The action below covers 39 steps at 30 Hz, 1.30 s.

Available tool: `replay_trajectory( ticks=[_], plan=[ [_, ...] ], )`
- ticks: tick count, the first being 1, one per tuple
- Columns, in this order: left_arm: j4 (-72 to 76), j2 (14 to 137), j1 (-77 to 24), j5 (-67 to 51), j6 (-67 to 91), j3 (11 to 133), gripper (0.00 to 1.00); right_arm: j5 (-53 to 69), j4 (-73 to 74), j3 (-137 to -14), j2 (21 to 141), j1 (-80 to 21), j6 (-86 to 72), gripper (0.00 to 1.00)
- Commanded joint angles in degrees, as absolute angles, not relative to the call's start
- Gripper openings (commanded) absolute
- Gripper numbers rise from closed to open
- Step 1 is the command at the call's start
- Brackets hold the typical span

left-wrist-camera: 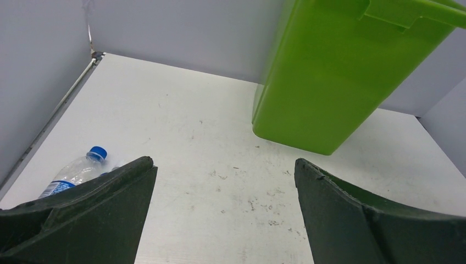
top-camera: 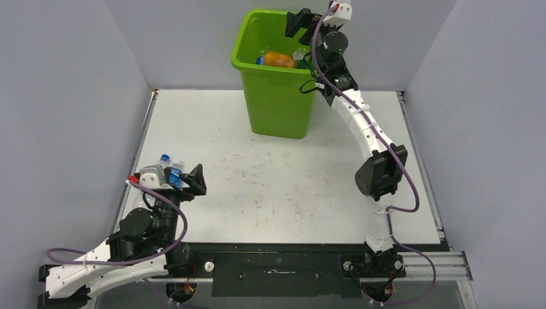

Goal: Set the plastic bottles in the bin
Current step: Place the plastic bottle in the trash bin, then pick up the plastic bottle at the center of the board.

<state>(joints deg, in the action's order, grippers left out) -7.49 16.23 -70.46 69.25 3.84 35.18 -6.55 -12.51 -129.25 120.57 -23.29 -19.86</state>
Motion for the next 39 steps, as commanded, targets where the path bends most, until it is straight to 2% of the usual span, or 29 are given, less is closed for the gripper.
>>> replay_trajectory(
  ticks=[1,6,13,16,18,20,25,26,31,39],
  plan=[
    [-5.98,14.61,-70.97,70.32,2.88,34.22,0.96,0.90,-11.92,-131.09,116.34,-24.34,-24.41,0.99],
    [-9.20,16.71,-71.19,72.56,3.38,35.89,0.96,3.71,-17.34,-115.41,102.81,-25.75,-26.75,1.00],
    [-44.25,28.12,-70.29,75.32,24.99,49.64,0.96,6.17,-23.15,-82.33,77.28,-34.73,-24.52,1.00],
    [-46.24,31.47,-66.57,68.46,26.57,50.50,0.96,7.44,-25.41,-66.41,69.58,-37.95,-27.59,1.00],
    [-45.01,33.53,-61.03,63.12,26.51,49.94,0.96,7.78,-24.42,-59.87,66.64,-40.29,-28.90,1.00],
    [-41.58,35.89,-51.14,54.24,23.65,49.01,0.96,6.23,-22.34,-54.46,64.76,-42.81,-29.13,1.00],
    [-37.60,45.73,-16.32,17.48,21.12,47.82,0.96,4.60,-19.49,-44.04,61.73,-45.90,-29.88,1.00],
    [-37.60,48.12,-12.46,13.32,22.62,48.11,0.96,4.09,-19.41,-42.31,60.95,-46.24,-29.88,1.00],
    [-35.01,58.04,-9.17,19.59,24.20,48.43,0.96,4.81,-20.40,-34.81,60.08,-47.87,-32.63,1.00],
    [-31.51,68.34,-1.54,22.45,26.00,48.69,0.96,4.43,-24.77,-27.11,59.61,-51.63,-35.48,1.00]
  ],
)
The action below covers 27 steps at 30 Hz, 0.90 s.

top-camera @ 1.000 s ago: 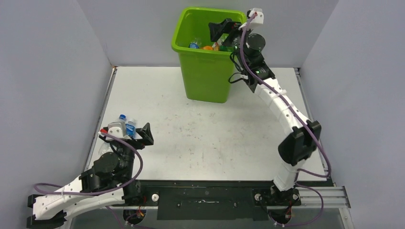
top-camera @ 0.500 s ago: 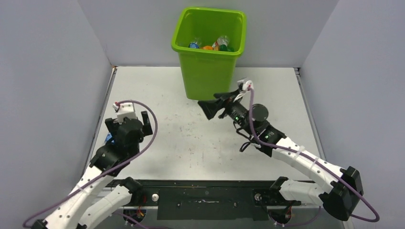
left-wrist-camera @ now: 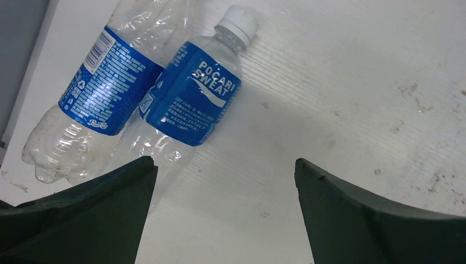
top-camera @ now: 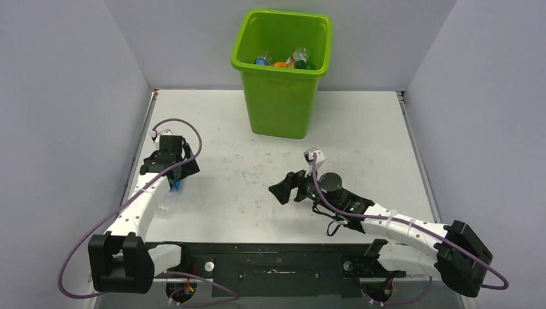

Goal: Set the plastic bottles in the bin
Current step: Pick up the plastic bottle at the center of the board.

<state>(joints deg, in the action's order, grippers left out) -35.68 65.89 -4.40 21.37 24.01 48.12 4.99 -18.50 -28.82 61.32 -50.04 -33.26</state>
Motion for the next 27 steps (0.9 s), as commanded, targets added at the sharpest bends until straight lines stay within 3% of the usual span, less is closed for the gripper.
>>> replay_trajectory(
  ticks=[1,16,27],
  plan=[
    [-30.86,68.45,-0.94,23.37,25.74,48.70,0.96,4.23,-25.10,-26.55,59.33,-52.29,-35.64,1.00],
    [-28.46,82.47,1.67,22.00,24.88,48.47,1.00,1.78,-24.48,-22.28,50.40,-53.69,-37.81,1.00],
    [-28.23,84.25,0.89,18.53,25.50,47.63,0.73,0.48,-21.88,-21.79,47.01,-53.79,-37.53,1.00]
  ],
)
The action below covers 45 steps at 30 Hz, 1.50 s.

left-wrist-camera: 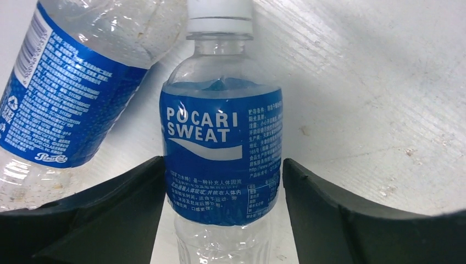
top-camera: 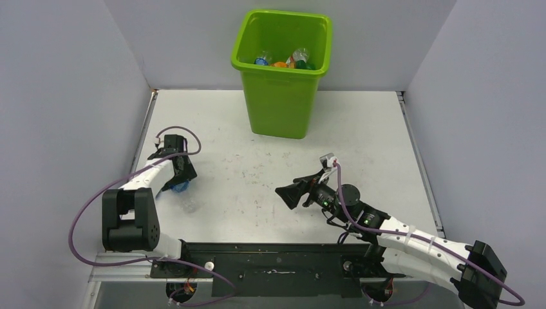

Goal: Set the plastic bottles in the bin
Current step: Pick up the plastic bottle at the center of the board.

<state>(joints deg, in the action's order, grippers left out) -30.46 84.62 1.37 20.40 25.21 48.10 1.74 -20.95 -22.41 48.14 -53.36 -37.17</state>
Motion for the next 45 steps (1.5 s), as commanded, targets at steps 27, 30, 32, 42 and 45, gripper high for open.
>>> replay_trajectory(
  ticks=[27,30,32,42,45],
  plan=[
    [8.44,31.16,-32.97,-19.77,20.93,30.87,0.10,10.26,-12.99,-38.36,39.51,-54.36,-28.77,0.95],
    [14.25,29.54,-35.68,-24.35,18.24,27.97,0.08,12.71,-18.09,-37.38,37.64,-54.48,-30.20,0.94],
    [16.19,29.96,-35.94,-26.10,18.66,28.31,0.06,13.80,-19.14,-37.94,37.51,-54.45,-30.13,0.94],
    [15.83,25.01,-35.95,-26.97,17.77,26.68,0.00,15.92,-26.32,-40.98,46.22,-56.40,-29.99,0.93],
    [14.27,23.28,-35.90,-26.13,17.15,26.32,0.00,14.67,-28.66,-43.50,51.27,-58.87,-29.18,0.94]
  ],
)
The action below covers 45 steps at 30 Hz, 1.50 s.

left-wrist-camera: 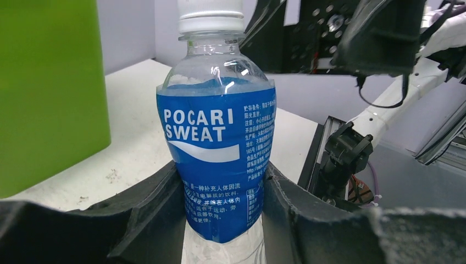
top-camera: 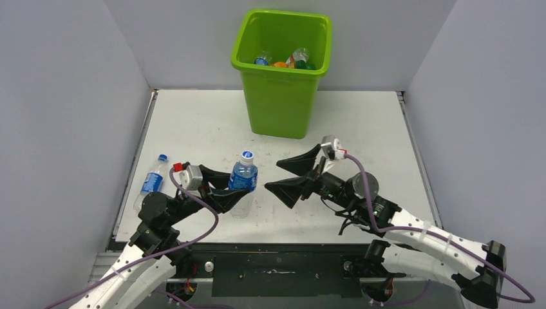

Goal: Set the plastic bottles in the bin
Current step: Pick up the plastic bottle at the center of the board, then place the plastic bottle in the trash bin.

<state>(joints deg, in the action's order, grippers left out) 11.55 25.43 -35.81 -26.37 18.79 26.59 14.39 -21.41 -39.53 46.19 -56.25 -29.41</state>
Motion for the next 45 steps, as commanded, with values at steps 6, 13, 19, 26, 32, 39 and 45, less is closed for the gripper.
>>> replay_trajectory(
  ticks=[6,13,19,26,32,39,45],
  plan=[
    [14.77,25.08,-35.95,-27.28,18.18,26.46,0.00,7.75,-29.10,-48.55,57.86,-62.31,-27.30,0.95],
    [15.65,25.83,-35.95,-28.29,19.35,26.30,0.00,4.97,-29.99,-50.64,61.13,-62.31,-26.81,0.97],
    [16.26,26.50,-35.80,-29.56,19.75,26.17,0.00,3.50,-29.59,-53.01,65.45,-62.31,-25.04,0.91],
    [16.30,26.59,-35.77,-29.56,19.64,25.93,0.00,5.56,-26.05,-57.12,70.69,-62.14,-25.29,0.61],
    [16.33,26.97,-35.54,-29.40,19.27,25.92,0.00,7.21,-24.83,-56.60,69.41,-61.88,-24.53,0.40],
    [16.87,27.89,-34.80,-30.07,19.86,25.85,0.00,9.43,-22.98,-56.97,69.15,-61.87,-24.05,0.20],
    [16.83,27.51,-34.80,-29.27,19.95,25.66,0.03,10.18,-21.78,-57.25,69.23,-61.86,-23.93,0.05]
  ],
)
